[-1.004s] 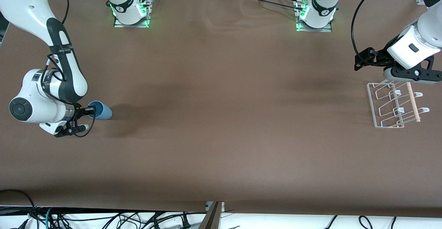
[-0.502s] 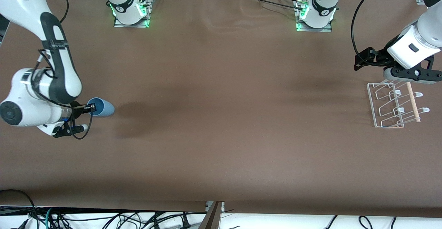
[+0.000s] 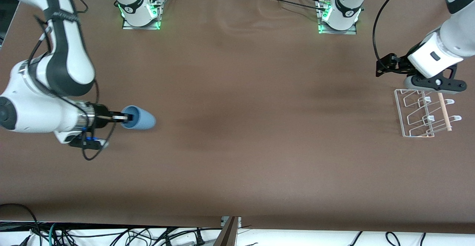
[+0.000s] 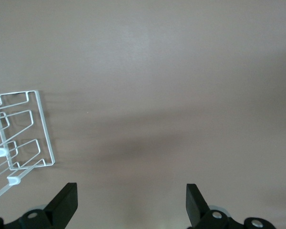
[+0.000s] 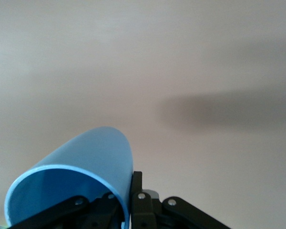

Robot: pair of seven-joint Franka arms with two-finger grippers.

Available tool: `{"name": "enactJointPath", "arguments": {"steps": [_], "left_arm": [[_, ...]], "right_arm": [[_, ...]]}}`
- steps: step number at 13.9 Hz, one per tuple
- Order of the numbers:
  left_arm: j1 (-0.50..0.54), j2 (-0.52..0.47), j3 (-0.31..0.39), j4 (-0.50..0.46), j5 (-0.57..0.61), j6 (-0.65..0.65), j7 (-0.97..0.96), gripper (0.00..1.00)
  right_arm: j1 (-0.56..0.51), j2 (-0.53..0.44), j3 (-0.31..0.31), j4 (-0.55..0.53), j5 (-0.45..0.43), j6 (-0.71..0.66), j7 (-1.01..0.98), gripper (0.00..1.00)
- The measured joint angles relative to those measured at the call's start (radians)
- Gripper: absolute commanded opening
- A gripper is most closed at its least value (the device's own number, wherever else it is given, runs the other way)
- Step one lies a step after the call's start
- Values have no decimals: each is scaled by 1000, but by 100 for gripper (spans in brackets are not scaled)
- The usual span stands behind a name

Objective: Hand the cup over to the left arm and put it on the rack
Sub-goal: 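Lift the blue cup with the right gripper while the left gripper approaches, then close the left gripper on the cup rim held by the right gripper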

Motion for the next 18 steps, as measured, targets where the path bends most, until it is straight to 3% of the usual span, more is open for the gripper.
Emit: {"name": "enactJointPath", "arguments": {"steps": [4, 7, 11, 15, 18], "left_arm": [[-2, 25, -6, 0, -66, -3, 42, 100], [-23, 41, -26, 1, -84, -7, 149, 100], [-55, 56, -39, 1, -147, -7, 413, 100], [-47, 74, -40, 3, -310, 15, 606, 100], [-53, 80, -80, 5, -432, 32, 792, 100]], "right_arm": [[137, -19, 4, 57, 213, -1, 347, 0], [176, -30, 54, 71, 354, 1, 525, 0], [265, -35, 154, 110, 373, 97, 735, 0], [344, -36, 161, 123, 373, 154, 818, 0], [351, -35, 161, 130, 373, 170, 837, 0]]}}
